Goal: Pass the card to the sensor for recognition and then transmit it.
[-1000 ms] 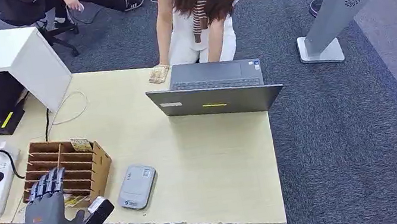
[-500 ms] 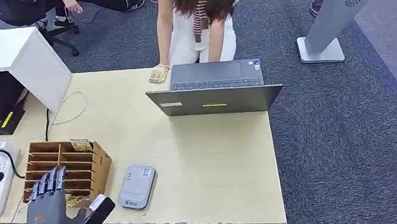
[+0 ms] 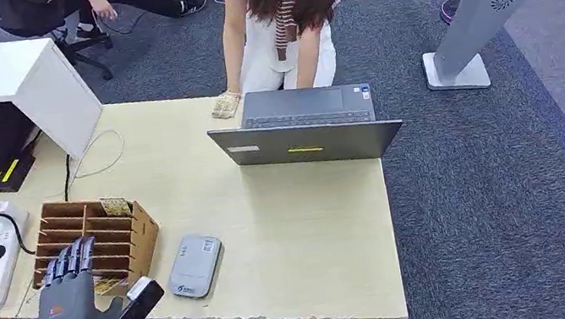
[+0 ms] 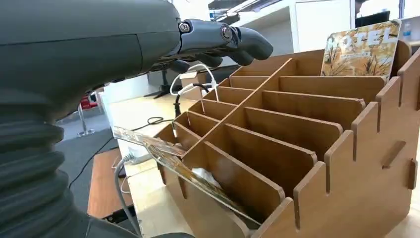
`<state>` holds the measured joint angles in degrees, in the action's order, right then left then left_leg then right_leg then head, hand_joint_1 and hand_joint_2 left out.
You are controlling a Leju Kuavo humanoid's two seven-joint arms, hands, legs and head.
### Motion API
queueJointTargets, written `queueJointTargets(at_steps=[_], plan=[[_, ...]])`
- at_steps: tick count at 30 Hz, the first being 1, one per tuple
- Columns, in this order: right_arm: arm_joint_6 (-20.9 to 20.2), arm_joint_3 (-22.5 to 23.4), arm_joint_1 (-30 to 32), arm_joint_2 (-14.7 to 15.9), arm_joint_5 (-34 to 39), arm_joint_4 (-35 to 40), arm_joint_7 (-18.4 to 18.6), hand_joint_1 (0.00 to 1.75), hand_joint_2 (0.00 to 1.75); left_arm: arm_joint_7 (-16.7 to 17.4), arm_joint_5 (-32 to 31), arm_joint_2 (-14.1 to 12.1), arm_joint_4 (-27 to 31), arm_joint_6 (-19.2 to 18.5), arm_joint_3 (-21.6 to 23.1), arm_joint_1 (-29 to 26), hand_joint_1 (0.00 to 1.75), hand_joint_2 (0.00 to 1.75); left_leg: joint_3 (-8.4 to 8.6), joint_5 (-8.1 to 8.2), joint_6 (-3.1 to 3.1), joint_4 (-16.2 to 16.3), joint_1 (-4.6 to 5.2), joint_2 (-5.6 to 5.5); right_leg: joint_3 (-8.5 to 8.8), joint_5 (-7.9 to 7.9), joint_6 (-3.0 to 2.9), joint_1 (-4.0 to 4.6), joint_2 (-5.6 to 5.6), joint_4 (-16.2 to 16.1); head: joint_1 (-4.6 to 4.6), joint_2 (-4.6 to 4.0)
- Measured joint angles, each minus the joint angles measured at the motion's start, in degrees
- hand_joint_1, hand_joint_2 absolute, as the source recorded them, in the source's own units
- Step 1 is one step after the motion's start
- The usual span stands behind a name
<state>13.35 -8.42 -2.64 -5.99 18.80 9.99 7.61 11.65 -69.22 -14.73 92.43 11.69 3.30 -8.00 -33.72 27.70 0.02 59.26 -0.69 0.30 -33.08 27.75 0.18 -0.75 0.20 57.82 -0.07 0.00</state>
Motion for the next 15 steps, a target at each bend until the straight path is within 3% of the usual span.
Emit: queueJointTargets(at_steps=[7,8,10,11,12,15], plan=[[0.0,0.0,0.0,0.0,-0.07,0.0,-0.02,0.0,1.75,0.02,0.04,0.02,-0.31,-0.15,0.0,0.1,0.0,1.75,0.0,0.0,0.0,0.0,0.0,0.0,0.0,0.0,0.0,0.0,0.0,0.0,0.0,0.0],[0.0,0.0,-0.01,0.0,-0.11,0.0,-0.07,0.0,1.75,0.02,0.07,0.02,-0.46,-0.15,0.0,0.2,1.75,1.75,0.0,0.0,0.0,0.0,0.0,0.0,0.0,0.0,0.0,0.0,0.0,0.0,0.0,0.0],[0.02,0.0,-0.02,0.0,-0.11,0.0,-0.07,0.0,1.75,0.17,0.15,0.0,-0.57,-0.15,0.0,0.21,1.75,1.75,0.0,0.0,0.0,0.0,0.0,0.0,0.0,0.0,0.0,0.0,0.0,0.0,-0.02,0.0],[0.02,0.0,-0.02,0.0,-0.11,0.0,-0.07,0.0,1.75,0.15,0.22,0.0,-0.57,-0.17,0.0,0.22,1.75,0.0,0.0,0.0,0.0,0.0,0.0,0.0,0.0,0.0,0.0,0.0,0.0,0.0,0.0,0.0],[0.02,0.0,-0.02,0.0,-0.11,0.0,-0.07,0.0,1.75,-0.02,0.37,0.0,-0.57,-0.26,0.0,0.21,1.75,1.75,0.0,0.0,0.0,0.0,0.0,0.0,0.0,0.0,0.0,0.0,0.0,0.0,0.0,0.0],[0.02,0.0,-0.03,0.0,-0.13,0.0,-0.07,0.0,1.75,-0.74,0.66,0.0,-0.57,-0.2,0.0,0.19,1.75,1.75,0.0,0.0,0.0,0.0,0.0,0.0,0.0,0.0,0.0,0.0,0.0,0.0,0.0,0.0]])
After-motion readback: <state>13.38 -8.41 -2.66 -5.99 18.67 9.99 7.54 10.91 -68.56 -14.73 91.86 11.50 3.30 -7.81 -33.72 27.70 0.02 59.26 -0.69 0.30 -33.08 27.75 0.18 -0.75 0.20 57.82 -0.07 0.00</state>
